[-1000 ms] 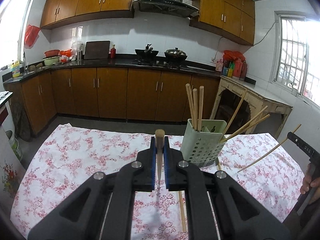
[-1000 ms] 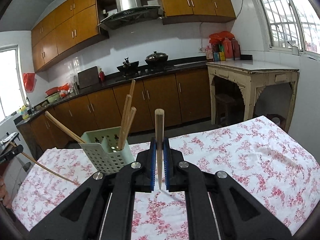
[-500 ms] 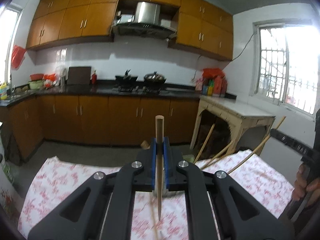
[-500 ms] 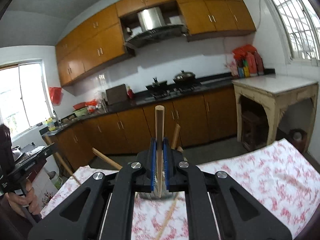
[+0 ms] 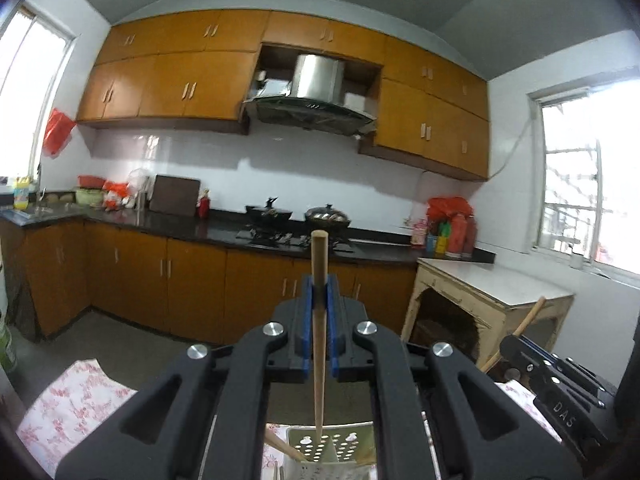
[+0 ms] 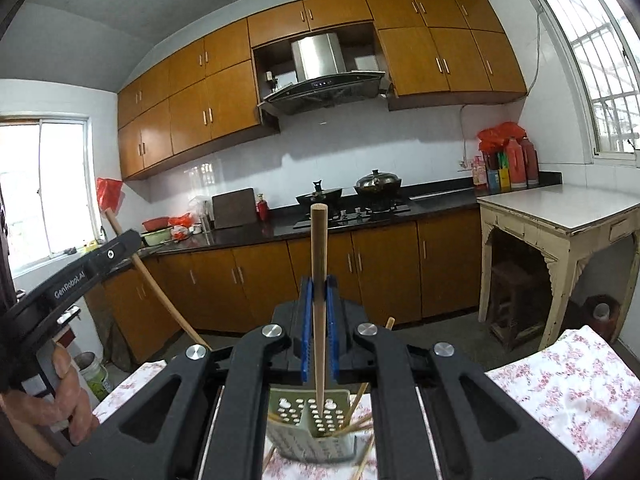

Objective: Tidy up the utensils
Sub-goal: 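Lift the right tool's chopstick into the caddy while the left tool inserts its own, then open both tools over the caddy and return them to the remaining chopsticks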

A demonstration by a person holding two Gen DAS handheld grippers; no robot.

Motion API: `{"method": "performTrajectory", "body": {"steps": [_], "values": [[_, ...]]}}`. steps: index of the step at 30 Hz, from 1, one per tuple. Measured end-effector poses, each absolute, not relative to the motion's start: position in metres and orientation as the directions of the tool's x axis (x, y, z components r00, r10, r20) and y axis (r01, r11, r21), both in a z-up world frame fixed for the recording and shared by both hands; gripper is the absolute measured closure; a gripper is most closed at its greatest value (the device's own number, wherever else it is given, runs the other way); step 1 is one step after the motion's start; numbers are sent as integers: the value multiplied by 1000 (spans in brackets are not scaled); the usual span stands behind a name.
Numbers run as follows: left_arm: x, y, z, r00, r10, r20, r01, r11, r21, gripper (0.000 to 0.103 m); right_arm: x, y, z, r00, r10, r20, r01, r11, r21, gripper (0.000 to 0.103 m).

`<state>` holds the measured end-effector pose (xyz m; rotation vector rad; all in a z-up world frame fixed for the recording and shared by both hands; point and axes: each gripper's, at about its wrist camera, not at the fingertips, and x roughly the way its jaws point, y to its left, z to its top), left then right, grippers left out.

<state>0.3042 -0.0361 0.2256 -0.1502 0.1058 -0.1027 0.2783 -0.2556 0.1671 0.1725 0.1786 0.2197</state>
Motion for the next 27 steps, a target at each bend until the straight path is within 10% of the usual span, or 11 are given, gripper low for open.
{"method": "performTrajectory", "body": {"steps": [18, 22, 27], "values": [[360, -26, 162, 951, -125, -284, 79, 982, -169, 95, 328, -236, 106, 905, 225, -361, -156, 965, 211, 94], [358, -20, 157, 946, -101, -308, 52, 985, -163, 86, 322, -244, 107, 909, 212, -360, -134, 964, 229, 73], [340, -7, 162, 951, -78, -300, 30, 987, -161, 83, 308, -252, 118, 923, 196, -332, -120, 964, 236, 73]]}}
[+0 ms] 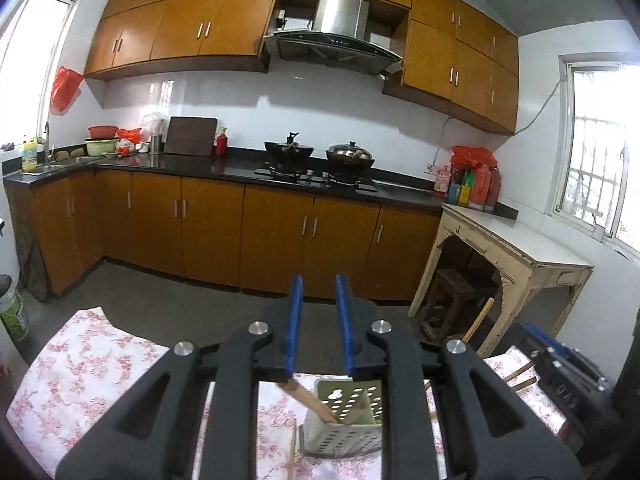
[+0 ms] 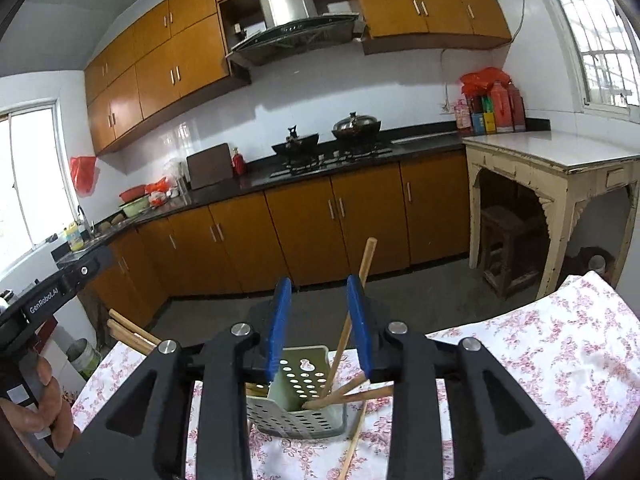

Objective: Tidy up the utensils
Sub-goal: 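Open both tools over the caddy and return them to the remaining chopsticks, then close the right tool on a loose chopstick while the left tool grasps another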

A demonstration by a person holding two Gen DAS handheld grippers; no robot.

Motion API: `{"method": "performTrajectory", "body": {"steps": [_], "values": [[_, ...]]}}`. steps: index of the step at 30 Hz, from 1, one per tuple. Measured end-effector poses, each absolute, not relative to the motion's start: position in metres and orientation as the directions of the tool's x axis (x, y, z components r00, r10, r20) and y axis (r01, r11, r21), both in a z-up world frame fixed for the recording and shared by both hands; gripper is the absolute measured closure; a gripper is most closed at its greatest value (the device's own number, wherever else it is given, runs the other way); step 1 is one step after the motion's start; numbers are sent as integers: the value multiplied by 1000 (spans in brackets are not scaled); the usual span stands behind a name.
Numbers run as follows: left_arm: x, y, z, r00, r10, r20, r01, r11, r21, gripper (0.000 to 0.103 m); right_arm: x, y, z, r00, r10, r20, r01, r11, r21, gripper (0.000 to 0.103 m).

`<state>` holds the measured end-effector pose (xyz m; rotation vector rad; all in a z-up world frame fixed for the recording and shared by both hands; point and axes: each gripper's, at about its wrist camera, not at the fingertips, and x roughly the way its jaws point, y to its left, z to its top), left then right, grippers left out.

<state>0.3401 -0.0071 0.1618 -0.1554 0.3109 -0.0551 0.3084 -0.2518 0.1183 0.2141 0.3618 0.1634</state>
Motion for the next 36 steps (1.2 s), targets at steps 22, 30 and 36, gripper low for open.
{"method": "performTrajectory", "body": {"steps": [22, 30, 36], "values": [[234, 54, 28, 822, -14, -569, -73, 989, -129, 44, 238, -282, -12, 770, 162, -617, 32, 956, 291, 72], [250, 53, -16, 753, -19, -658, -62, 993, -100, 34, 260, -213, -72, 645, 225, -731, -61, 968, 245, 73], [251, 54, -27, 740, -29, -672, -52, 994, -100, 34, 265, -201, -92, 614, 195, -765, -65, 978, 198, 78]]}}
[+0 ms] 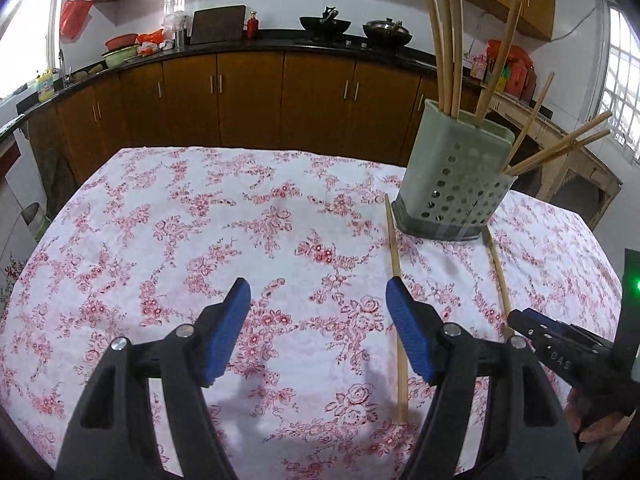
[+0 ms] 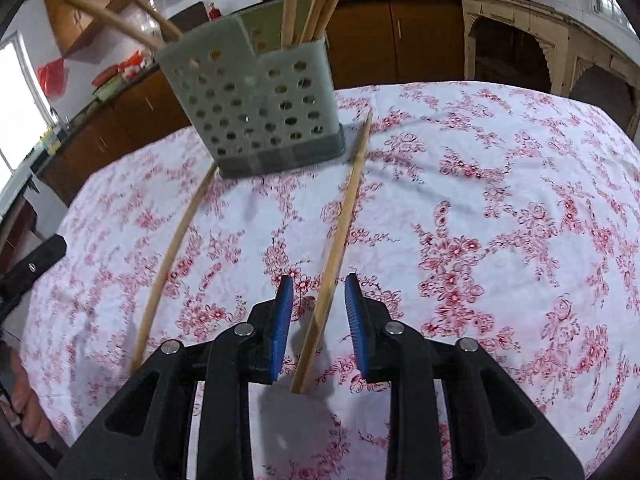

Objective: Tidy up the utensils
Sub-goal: 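Close the right tool on a loose chopstick while the left tool grasps another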

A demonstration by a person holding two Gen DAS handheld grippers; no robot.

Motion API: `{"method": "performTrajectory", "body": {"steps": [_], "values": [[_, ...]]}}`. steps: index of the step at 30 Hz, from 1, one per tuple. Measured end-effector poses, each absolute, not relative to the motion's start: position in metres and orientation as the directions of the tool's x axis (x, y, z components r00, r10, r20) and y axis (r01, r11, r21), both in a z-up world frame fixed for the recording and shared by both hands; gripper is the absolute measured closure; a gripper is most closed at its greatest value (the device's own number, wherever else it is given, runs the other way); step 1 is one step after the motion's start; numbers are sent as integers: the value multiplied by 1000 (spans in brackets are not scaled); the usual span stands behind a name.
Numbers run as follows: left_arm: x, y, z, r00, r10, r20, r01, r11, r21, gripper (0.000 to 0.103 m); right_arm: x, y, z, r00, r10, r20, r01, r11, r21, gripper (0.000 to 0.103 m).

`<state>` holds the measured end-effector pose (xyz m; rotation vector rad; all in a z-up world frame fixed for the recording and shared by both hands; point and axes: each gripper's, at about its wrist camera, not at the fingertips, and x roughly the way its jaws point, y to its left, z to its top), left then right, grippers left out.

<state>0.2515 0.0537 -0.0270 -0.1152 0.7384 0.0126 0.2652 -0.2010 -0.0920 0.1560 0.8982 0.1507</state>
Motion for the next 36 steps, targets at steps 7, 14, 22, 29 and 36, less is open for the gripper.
{"method": "performTrajectory", "body": {"steps": [7, 14, 22, 29, 36], "values": [[257, 49, -38, 721, -51, -691, -30, 994, -104, 35, 260, -206, -98, 630, 143, -763, -53, 989, 141, 94], [258, 25, -51, 683, -136, -718, 72, 990, -119, 55, 271, -270, -97, 639, 22, -769, 139, 980, 143, 95], [271, -9, -81, 614, -146, -776, 135, 988, -79, 72, 269, -295, -98, 641, 30, -767, 131, 980, 148, 95], [287, -7, -89, 619, -77, -782, 73, 996, -40, 95, 277, -278, -95, 637, 98, -765, 34, 987, 154, 95], [307, 25, -87, 620, -47, -783, -20, 997, -76, 95, 282, -263, -93, 644, 105, -758, -15, 992, 124, 95]]}}
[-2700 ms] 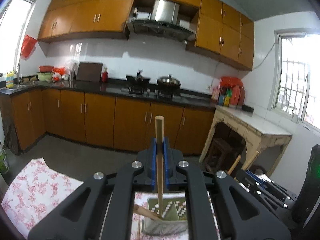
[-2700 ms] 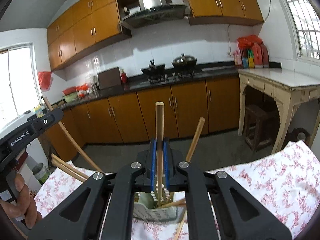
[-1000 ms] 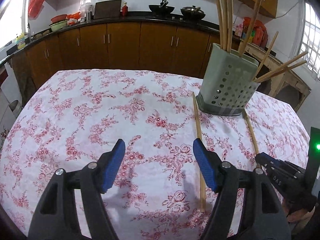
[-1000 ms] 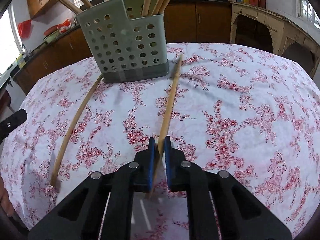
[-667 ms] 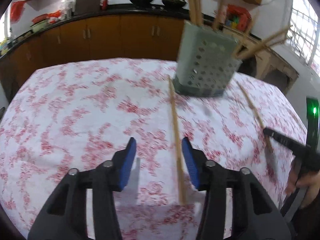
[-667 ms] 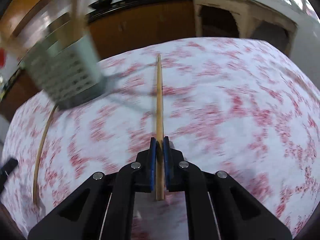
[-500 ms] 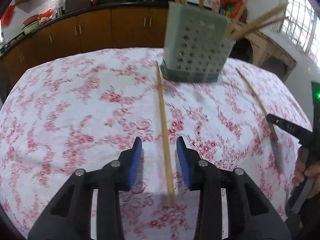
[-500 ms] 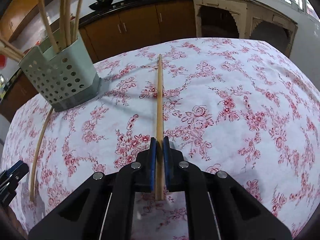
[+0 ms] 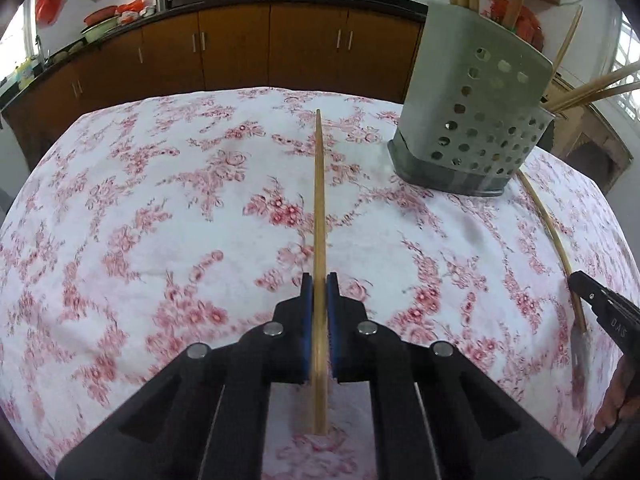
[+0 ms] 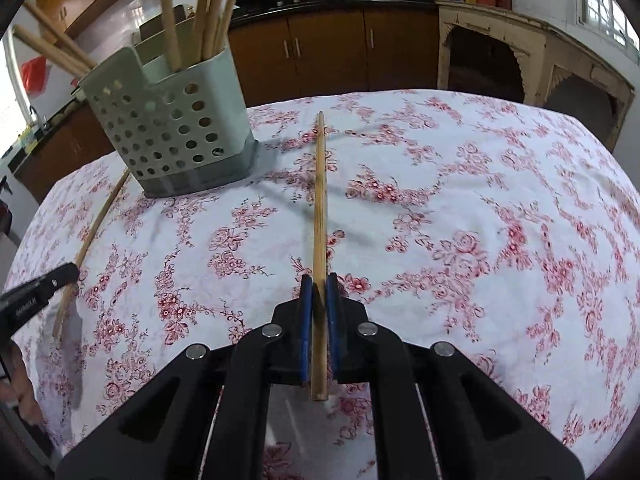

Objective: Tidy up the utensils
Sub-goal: 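Close the right tool on a loose chopstick while the left tool grasps another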

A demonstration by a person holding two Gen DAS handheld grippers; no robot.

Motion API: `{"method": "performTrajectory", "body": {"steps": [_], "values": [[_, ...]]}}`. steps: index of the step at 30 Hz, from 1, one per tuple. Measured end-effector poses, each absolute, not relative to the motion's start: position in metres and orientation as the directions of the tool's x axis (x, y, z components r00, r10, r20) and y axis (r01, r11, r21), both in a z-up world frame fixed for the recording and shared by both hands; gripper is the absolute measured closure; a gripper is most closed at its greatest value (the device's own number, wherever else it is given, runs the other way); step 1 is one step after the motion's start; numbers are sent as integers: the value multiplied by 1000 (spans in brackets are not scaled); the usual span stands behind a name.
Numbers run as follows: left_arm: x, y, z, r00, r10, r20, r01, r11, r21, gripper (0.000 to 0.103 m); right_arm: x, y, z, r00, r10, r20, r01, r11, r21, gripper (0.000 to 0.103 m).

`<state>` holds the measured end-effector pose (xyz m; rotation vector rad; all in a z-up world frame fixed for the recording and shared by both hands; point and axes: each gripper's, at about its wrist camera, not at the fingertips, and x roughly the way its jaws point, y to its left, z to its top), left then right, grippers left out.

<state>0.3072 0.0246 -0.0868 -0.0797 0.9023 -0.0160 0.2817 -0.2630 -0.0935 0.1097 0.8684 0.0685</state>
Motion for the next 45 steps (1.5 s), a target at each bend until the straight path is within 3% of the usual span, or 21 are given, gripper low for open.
{"method": "performTrajectory", "body": {"steps": [6, 14, 45], "values": [[307, 20, -87, 632, -39, -774, 33, 999, -23, 93, 284, -264, -94, 644, 101, -758, -17, 993, 118, 95], [306, 17, -88, 634, -22, -773, 32, 999, -2, 78, 286, -264, -95, 644, 95, -759, -18, 994, 109, 95], [298, 18, -88, 633, -39, -773, 44, 999, -15, 73, 285, -266, -95, 643, 108, -758, -14, 991, 130, 95]]}}
